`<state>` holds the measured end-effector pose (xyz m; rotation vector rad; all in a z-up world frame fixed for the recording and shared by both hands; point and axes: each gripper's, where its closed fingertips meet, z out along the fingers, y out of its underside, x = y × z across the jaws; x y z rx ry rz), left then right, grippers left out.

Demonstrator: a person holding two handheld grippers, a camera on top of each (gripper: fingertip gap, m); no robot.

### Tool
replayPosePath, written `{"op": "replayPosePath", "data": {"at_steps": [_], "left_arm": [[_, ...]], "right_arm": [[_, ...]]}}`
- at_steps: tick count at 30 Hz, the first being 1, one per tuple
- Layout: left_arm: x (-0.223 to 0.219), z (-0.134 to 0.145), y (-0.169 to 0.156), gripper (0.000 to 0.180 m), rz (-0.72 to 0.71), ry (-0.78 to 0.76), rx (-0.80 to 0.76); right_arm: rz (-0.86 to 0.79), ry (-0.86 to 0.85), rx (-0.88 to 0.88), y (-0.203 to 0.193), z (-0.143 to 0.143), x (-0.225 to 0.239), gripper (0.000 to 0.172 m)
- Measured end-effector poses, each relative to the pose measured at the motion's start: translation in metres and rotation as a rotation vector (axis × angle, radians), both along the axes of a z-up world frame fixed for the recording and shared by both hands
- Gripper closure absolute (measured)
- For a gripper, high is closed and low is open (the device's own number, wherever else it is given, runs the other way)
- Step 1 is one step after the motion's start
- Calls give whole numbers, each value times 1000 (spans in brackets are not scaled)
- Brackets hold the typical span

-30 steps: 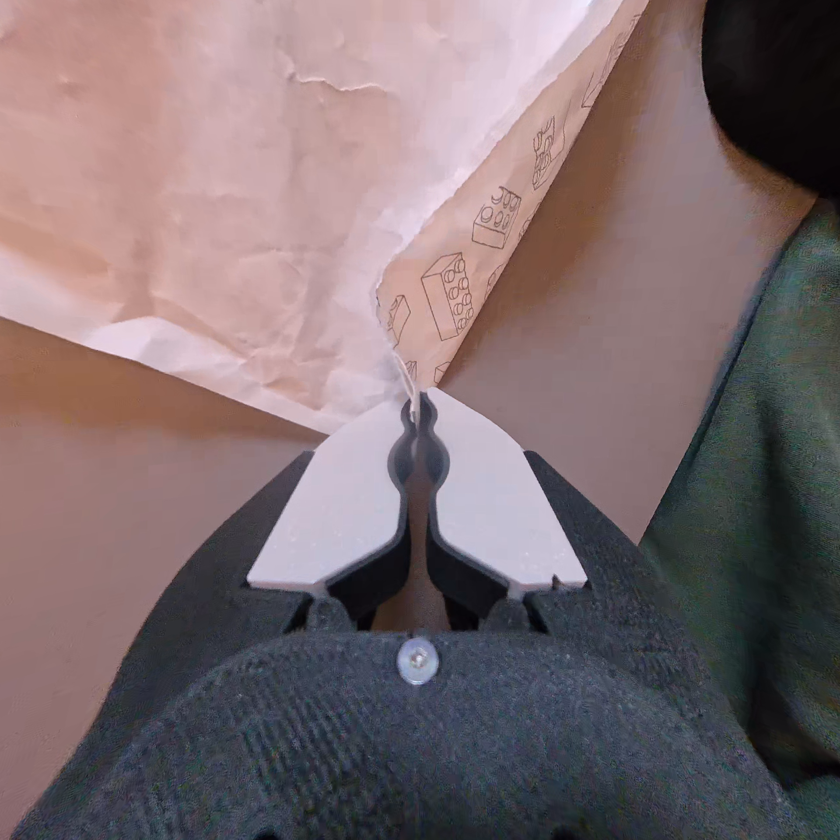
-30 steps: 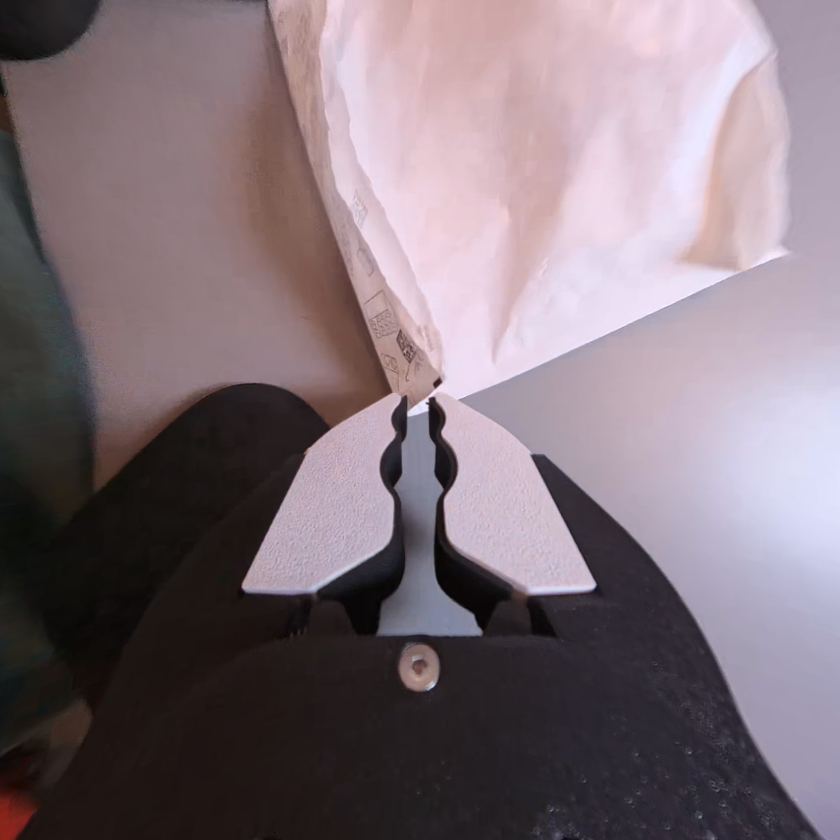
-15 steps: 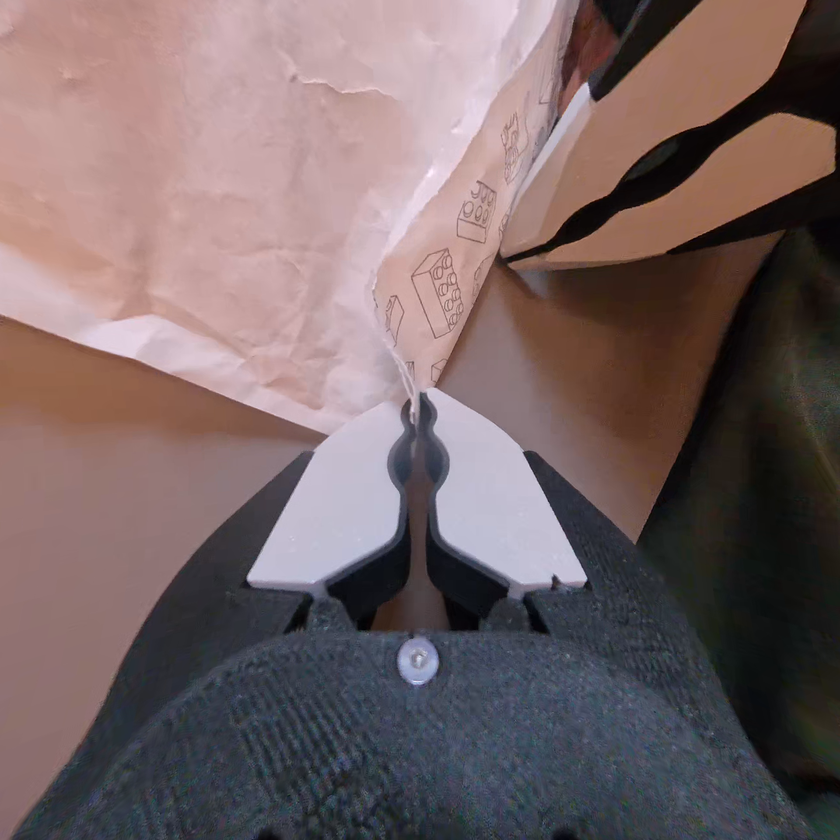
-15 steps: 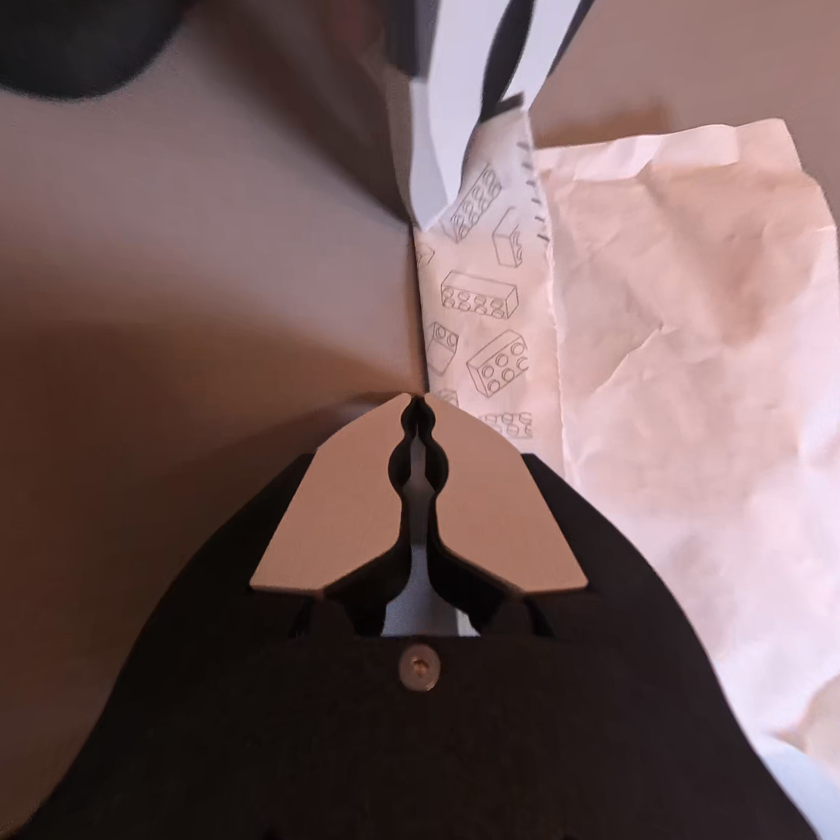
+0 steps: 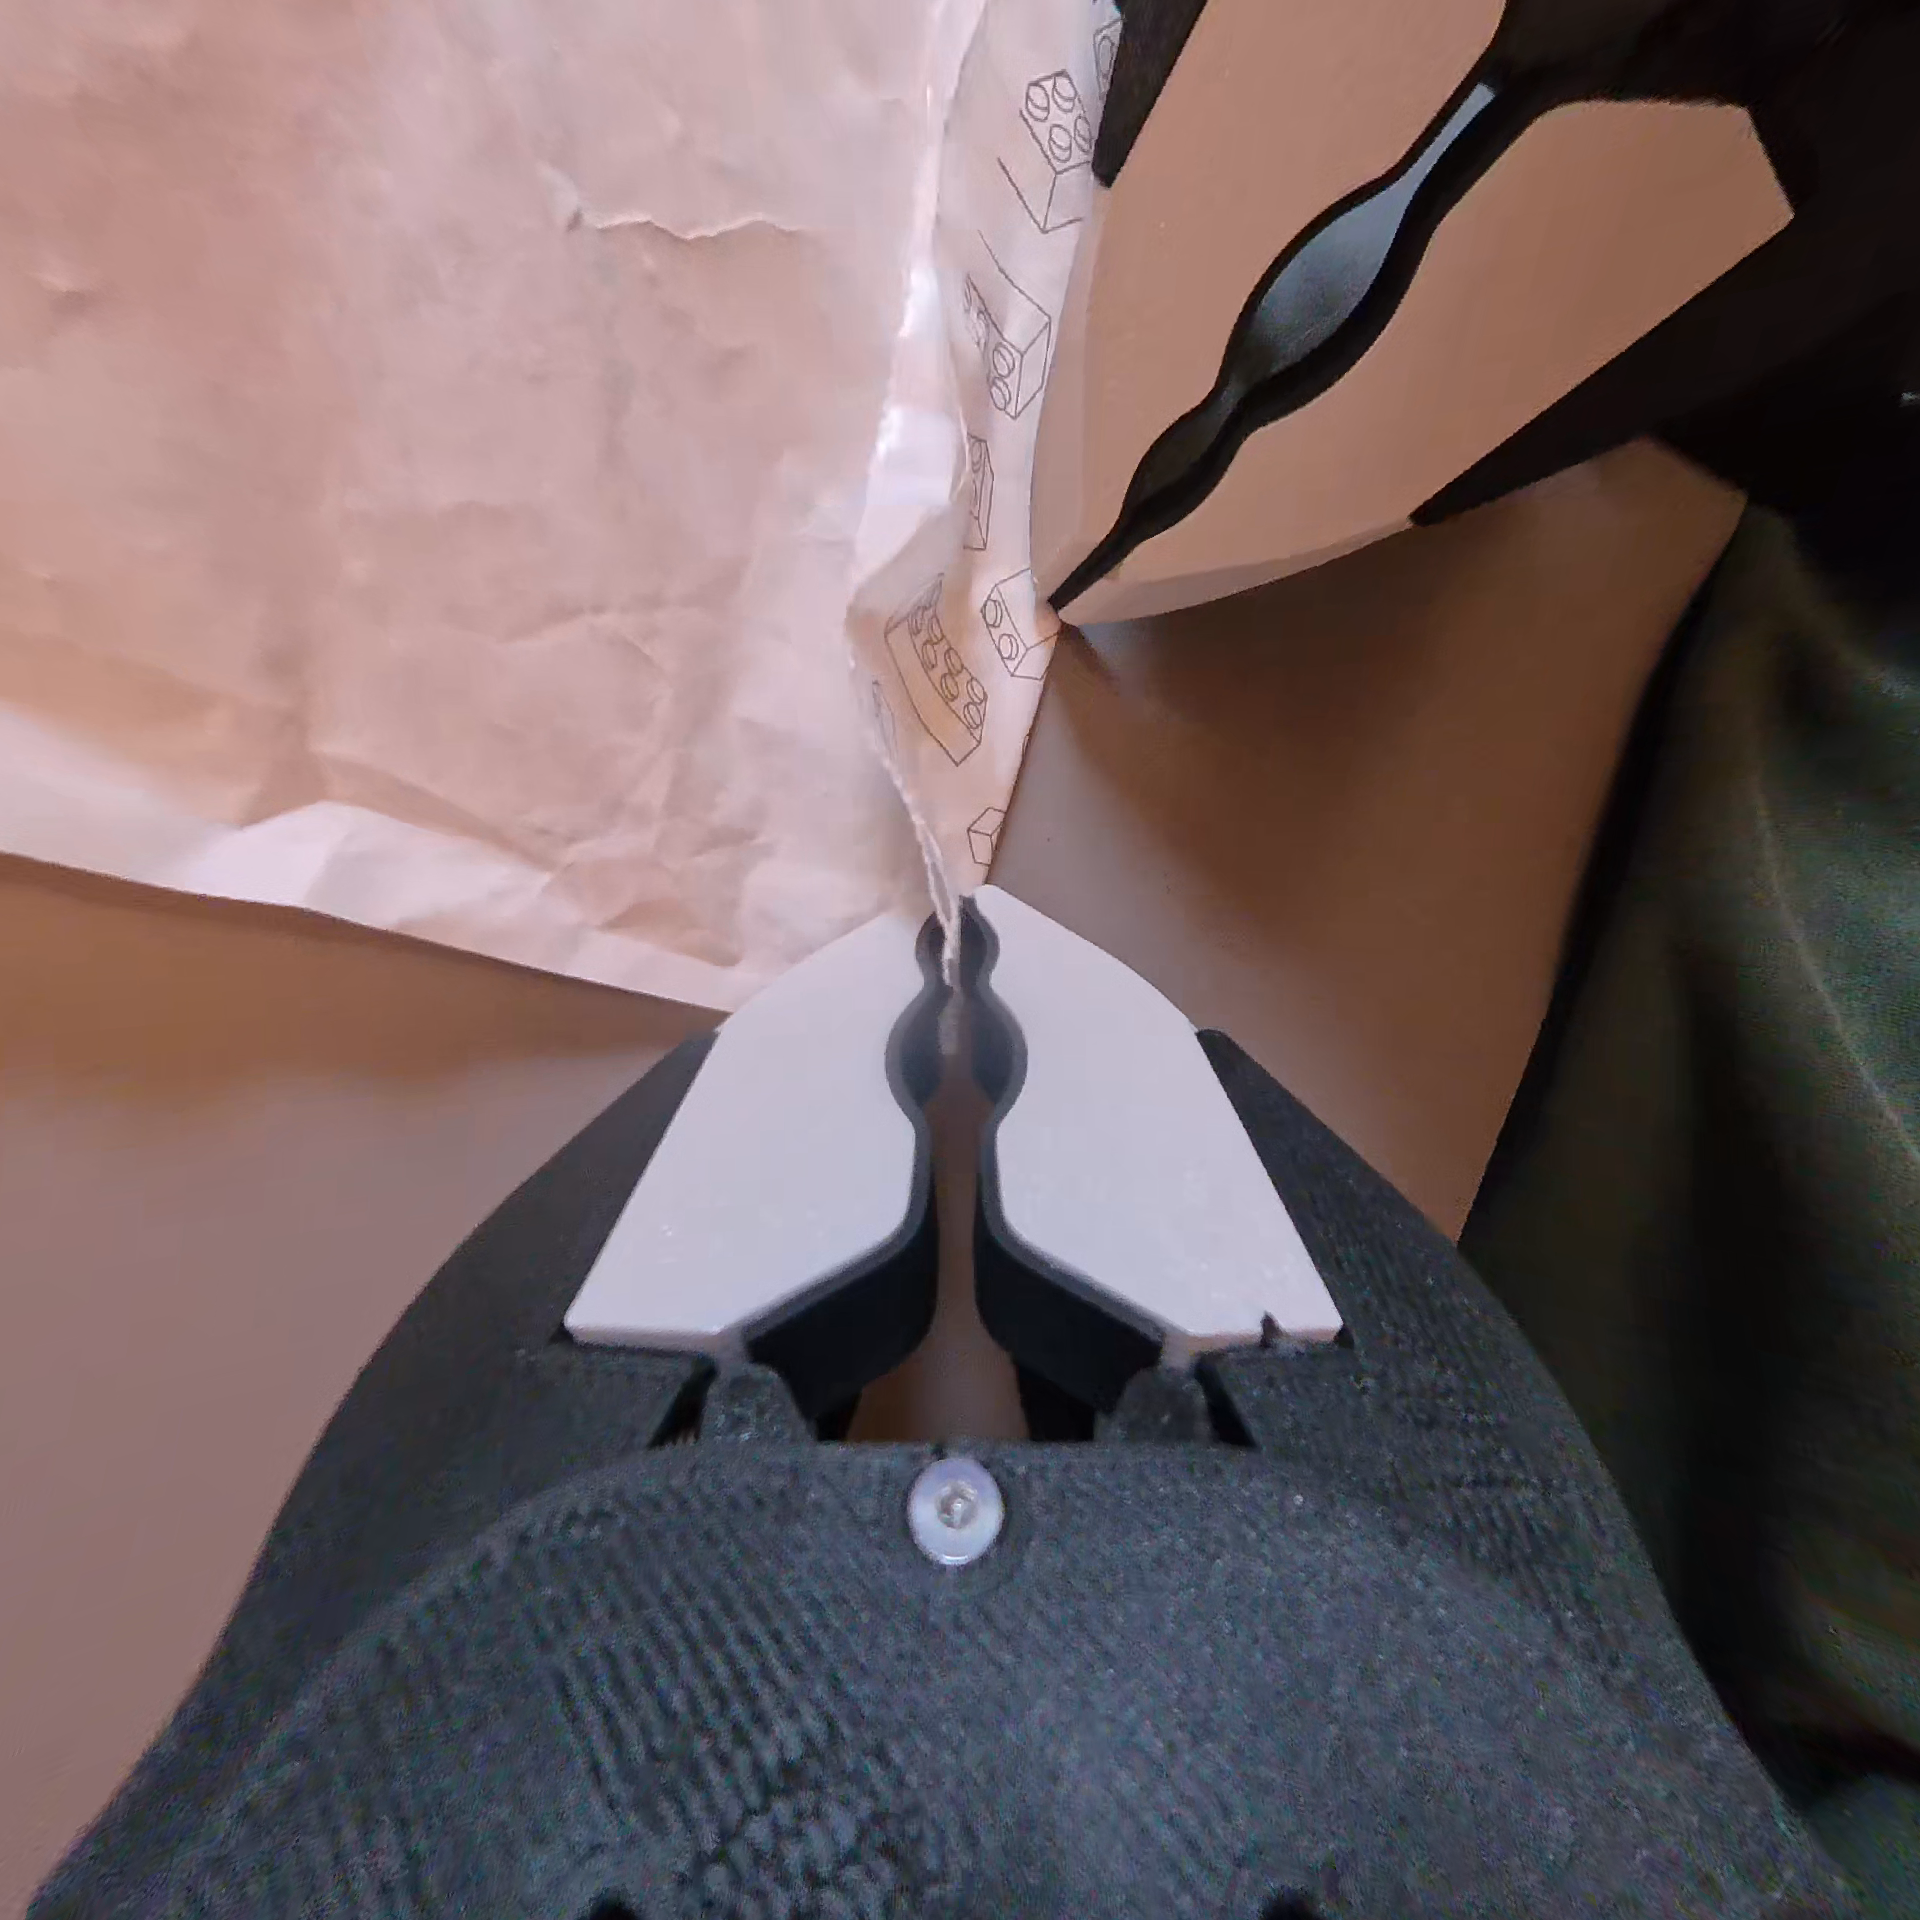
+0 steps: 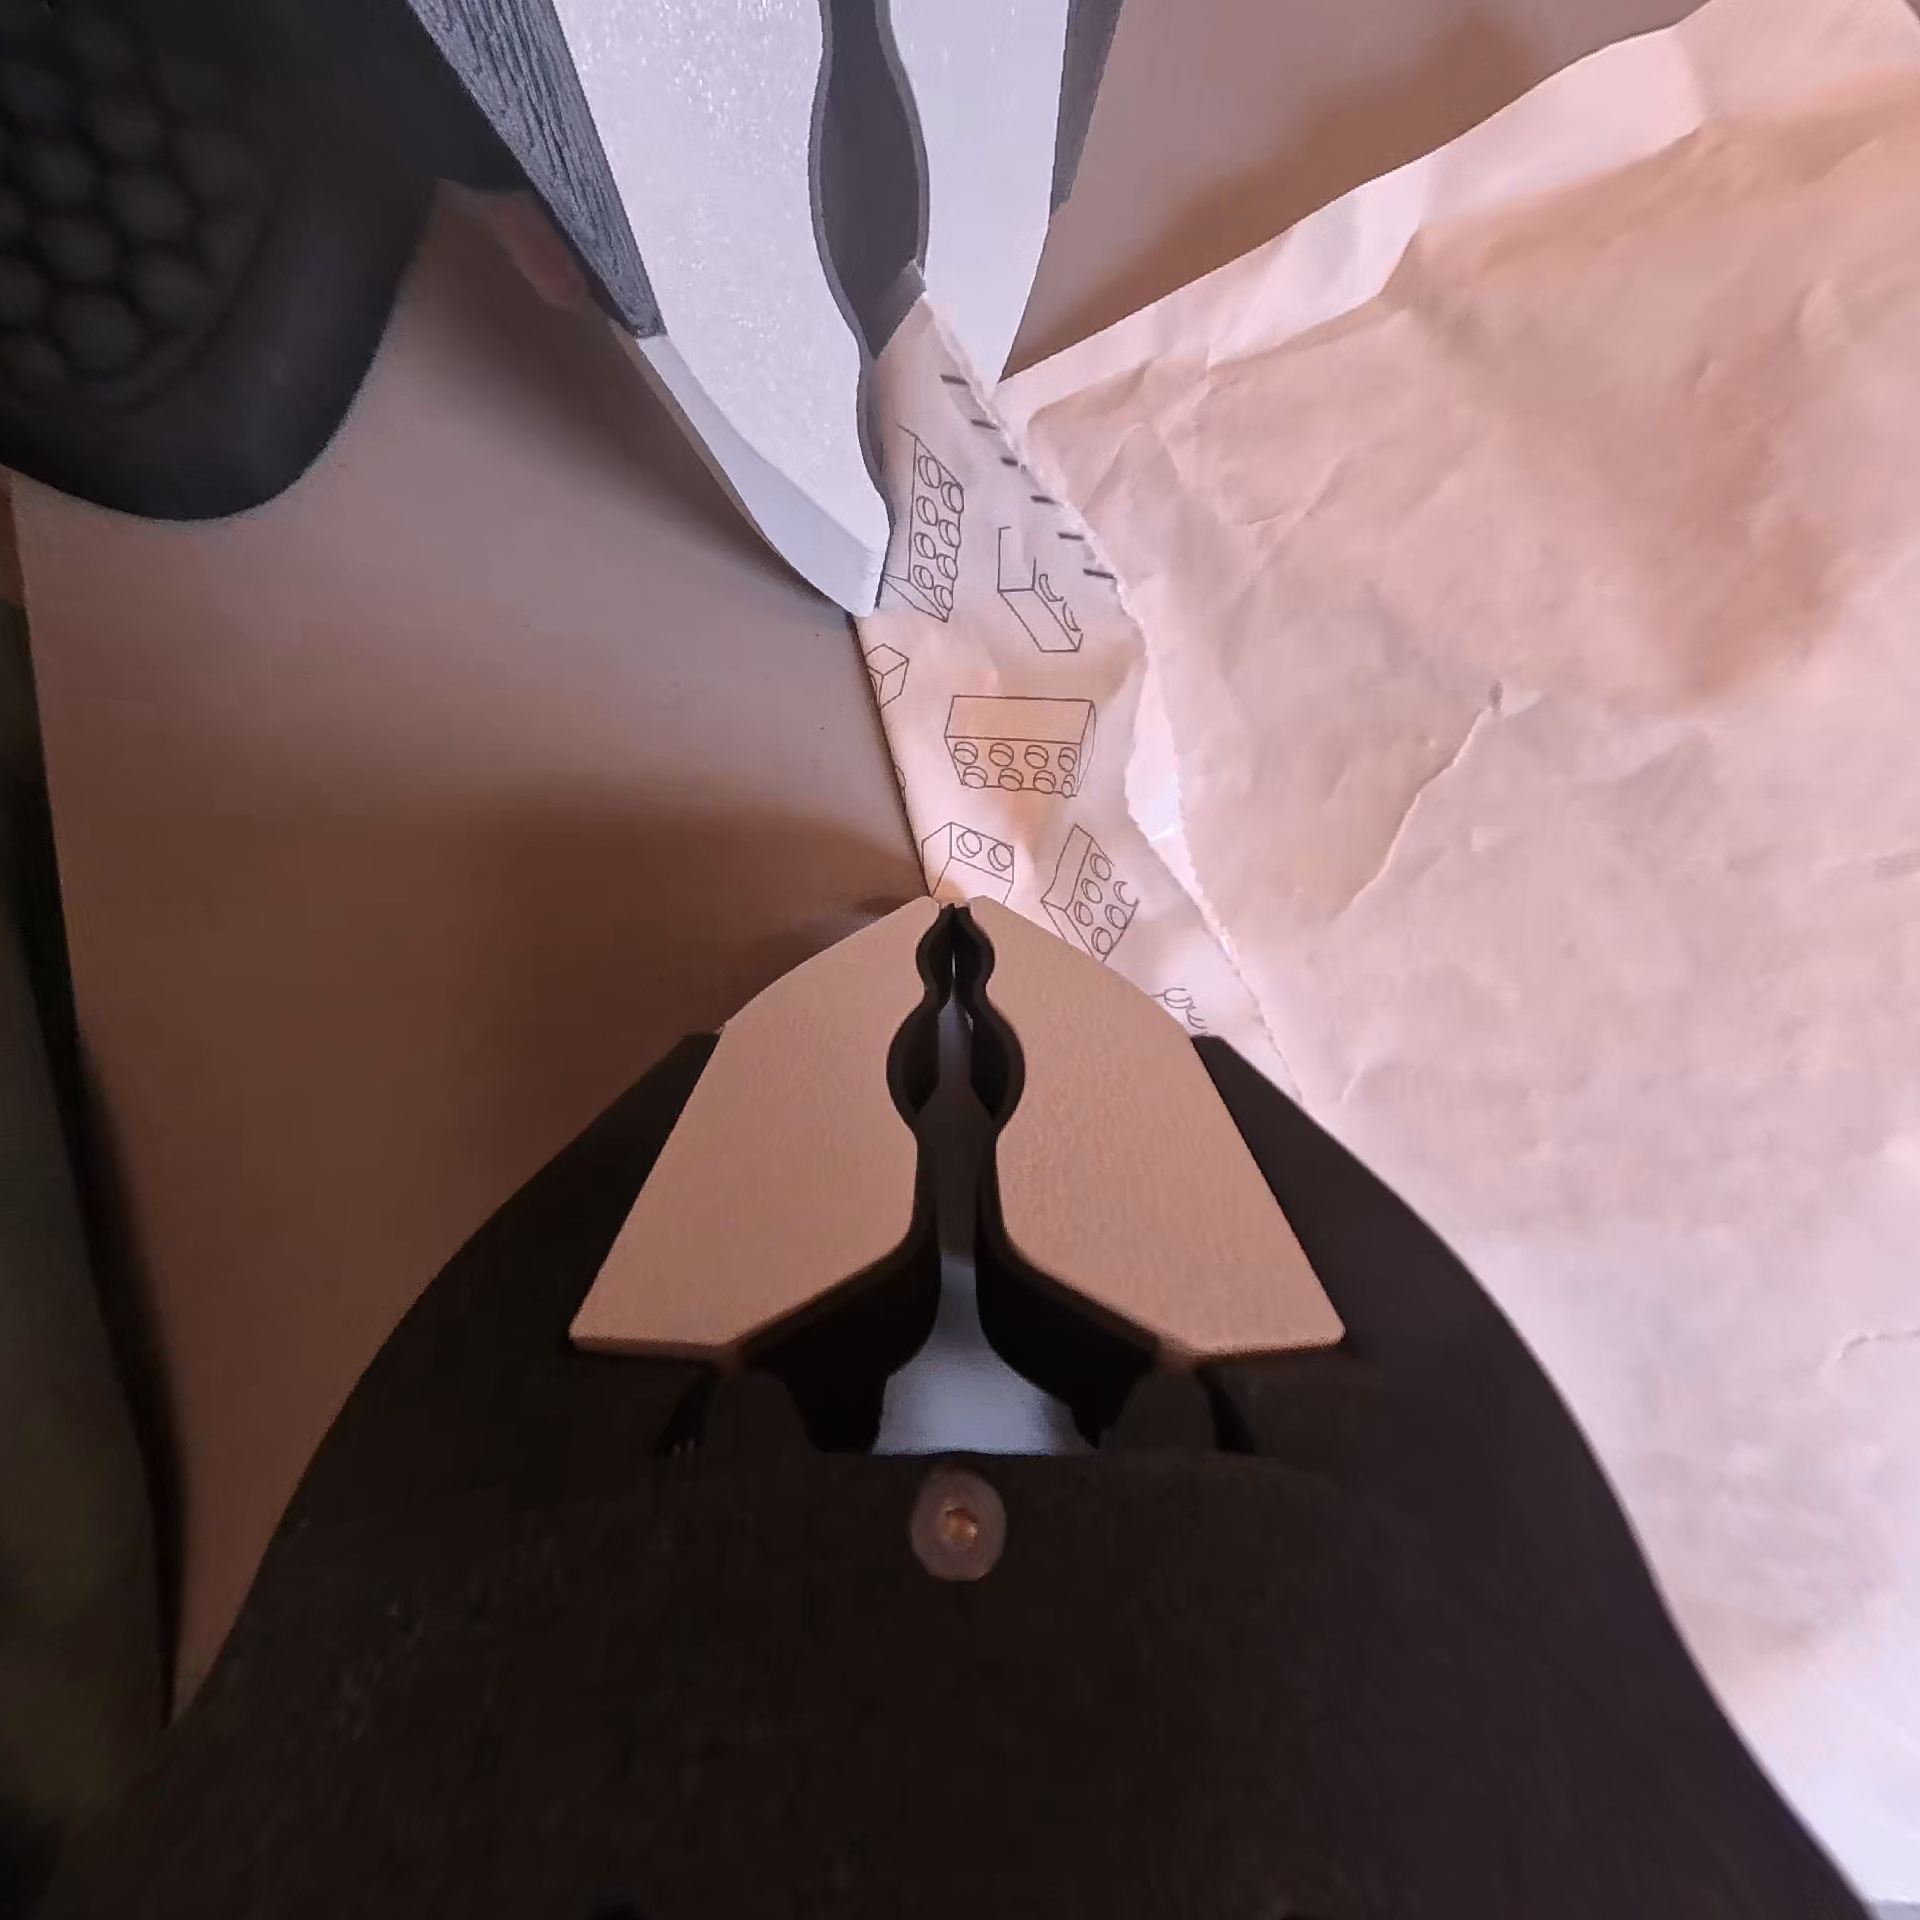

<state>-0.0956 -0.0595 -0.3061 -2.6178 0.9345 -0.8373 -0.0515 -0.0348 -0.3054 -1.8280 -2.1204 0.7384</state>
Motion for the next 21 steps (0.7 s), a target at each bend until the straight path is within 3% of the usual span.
{"op": "replayPosePath", "data": {"at_steps": [10, 14, 18, 21], "left_arm": [[-12, 1, -9, 179, 83, -44, 42], [-24, 6, -15, 180, 78, 23, 60], [-15, 42, -11, 180, 59, -21, 242], [2, 36, -3, 180, -78, 140, 440]], "right_arm": [[30, -3, 47, 0, 0, 0, 172], [30, 3, 50, 0, 0, 1, 172], [26, 18, 36, 1, 0, 1, 172], [30, 15, 23, 1, 0, 1, 172]]}}
